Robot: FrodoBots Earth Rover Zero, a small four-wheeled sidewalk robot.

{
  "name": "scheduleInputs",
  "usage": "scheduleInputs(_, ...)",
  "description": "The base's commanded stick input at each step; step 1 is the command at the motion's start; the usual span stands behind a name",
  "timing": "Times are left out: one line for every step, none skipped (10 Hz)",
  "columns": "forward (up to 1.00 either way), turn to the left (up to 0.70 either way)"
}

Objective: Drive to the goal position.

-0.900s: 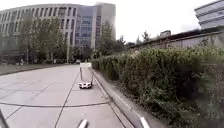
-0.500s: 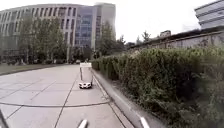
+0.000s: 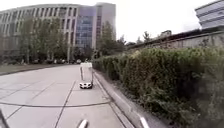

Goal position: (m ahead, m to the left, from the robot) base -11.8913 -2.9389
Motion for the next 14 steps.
scheduleInputs(0.0,0.7)
scheduleInputs(0.0,0.7)
scheduleInputs(0.0,0.7)
scheduleInputs(0.0,0.7)
scheduleInputs(0.0,0.7)
scheduleInputs(0.0,0.7)
scheduleInputs(0.0,0.7)
scheduleInputs(0.0,0.7)
scheduleInputs(0.0,0.7)
scheduleInputs(0.0,0.7)
scheduleInputs(0.0,0.7)
scheduleInputs(0.0,0.7)
scheduleInputs(0.0,0.7)
scheduleInputs(0.0,0.7)
